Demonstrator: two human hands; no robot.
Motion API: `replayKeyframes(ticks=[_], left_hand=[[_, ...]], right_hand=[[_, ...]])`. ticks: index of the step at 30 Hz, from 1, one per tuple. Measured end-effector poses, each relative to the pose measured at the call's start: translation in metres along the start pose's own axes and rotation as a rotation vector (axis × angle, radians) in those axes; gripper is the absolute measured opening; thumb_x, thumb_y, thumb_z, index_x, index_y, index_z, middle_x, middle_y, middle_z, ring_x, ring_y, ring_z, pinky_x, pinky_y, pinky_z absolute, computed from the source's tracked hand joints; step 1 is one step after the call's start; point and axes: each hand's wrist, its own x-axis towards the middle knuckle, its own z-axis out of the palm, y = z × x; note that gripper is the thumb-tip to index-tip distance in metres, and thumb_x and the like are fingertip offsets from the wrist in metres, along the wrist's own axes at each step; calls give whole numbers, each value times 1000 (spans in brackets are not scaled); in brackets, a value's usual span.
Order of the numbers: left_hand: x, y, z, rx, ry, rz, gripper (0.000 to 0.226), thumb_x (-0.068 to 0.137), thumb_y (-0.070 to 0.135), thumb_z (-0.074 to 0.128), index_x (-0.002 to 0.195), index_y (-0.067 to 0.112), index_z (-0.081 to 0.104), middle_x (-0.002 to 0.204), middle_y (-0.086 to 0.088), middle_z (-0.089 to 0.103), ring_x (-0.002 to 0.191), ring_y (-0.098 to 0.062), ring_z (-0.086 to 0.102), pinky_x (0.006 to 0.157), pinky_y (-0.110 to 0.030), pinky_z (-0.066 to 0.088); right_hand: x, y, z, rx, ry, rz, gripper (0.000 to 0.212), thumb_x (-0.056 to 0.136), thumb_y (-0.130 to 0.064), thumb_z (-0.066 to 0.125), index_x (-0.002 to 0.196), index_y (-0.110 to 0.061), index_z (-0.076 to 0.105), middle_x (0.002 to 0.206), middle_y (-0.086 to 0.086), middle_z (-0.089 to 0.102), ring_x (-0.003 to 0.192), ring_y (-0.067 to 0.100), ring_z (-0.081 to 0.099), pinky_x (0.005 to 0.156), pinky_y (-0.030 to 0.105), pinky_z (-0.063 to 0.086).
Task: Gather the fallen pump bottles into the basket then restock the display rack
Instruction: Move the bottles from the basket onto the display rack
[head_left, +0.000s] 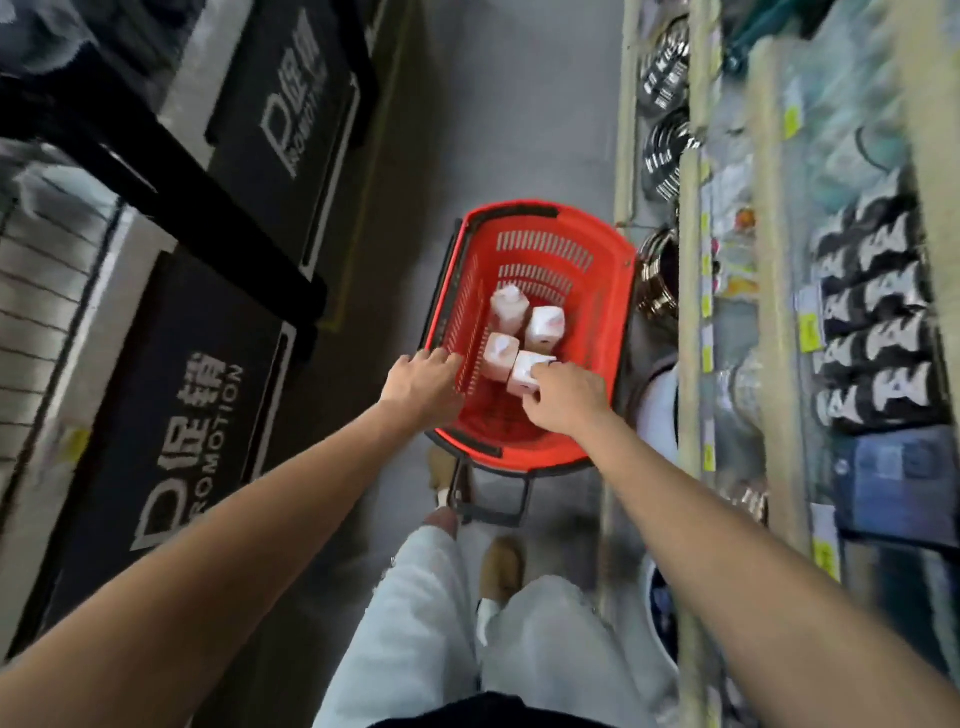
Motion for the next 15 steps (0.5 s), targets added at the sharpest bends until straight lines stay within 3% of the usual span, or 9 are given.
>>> replayKeyframes(ticks=[8, 15], left_hand=[[141, 15, 40, -72, -164, 88, 59, 88, 38, 52, 140, 16, 34, 136, -8, 46, 124, -31, 47, 99, -43, 39], [262, 17, 153, -146, -252, 106, 71, 88, 41, 54, 147, 18, 22, 145, -7, 35, 128, -30, 41, 97, -44, 40]], right_hand=[[82, 49, 46, 157, -60, 194, 40, 89, -36, 51, 122, -13, 52, 117, 10, 60, 110, 32, 55, 82, 38, 46], [186, 89, 146, 184, -78, 321, 51, 88, -34, 54, 134, -15, 42, 129, 10, 49, 120, 29, 45, 89, 39, 44]])
